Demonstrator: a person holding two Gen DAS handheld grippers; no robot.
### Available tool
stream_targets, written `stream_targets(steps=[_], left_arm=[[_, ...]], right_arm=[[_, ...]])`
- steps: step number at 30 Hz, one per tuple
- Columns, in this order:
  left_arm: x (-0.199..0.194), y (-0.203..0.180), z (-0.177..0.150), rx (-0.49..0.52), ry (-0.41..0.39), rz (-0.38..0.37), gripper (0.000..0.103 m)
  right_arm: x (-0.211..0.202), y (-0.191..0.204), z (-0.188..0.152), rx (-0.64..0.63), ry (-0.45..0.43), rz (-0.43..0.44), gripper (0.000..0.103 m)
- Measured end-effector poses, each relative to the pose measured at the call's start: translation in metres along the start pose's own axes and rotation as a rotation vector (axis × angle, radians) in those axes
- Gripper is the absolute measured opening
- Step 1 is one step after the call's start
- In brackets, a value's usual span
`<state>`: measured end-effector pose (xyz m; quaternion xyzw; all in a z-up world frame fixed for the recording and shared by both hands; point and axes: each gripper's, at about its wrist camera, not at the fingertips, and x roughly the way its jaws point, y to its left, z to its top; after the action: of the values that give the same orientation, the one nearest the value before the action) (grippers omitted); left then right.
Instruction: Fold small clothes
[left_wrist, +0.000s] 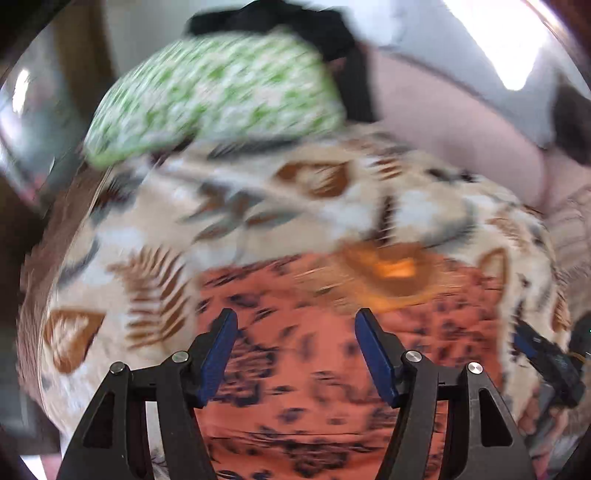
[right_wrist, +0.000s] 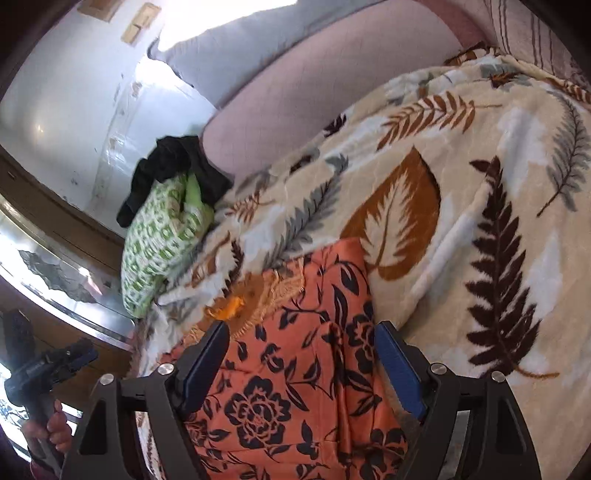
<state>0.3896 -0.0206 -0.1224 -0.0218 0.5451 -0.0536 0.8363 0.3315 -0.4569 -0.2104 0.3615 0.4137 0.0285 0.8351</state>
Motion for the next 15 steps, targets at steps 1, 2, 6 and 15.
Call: stream_targets(steps=[1, 2, 6, 15], left_arm=[[0.013, 0.015, -0.003, -0.034, 0.016, 0.015, 0.067], [0.028, 0.032, -0.005, -0.07, 0.03, 0.04, 0.067], [0.065, 0.055, -0.008, -0.111, 0.02, 0.066, 0.066], [0.103, 0.032, 0.0, -0.008, 0.031, 0.064, 0.022]], right_arm=[[0.008, 0.0, -0.002, 0.003, 0.025, -0.011, 0.083], [0.014, -0.002, -0.003, 0.009, 0.036, -0.022, 0.083], [0.046, -0.001, -0.007, -0.009, 0.094, -0.069, 0.083], [0.049, 0.025, -0.015, -0.248, 0.048, -0.307, 0.023]])
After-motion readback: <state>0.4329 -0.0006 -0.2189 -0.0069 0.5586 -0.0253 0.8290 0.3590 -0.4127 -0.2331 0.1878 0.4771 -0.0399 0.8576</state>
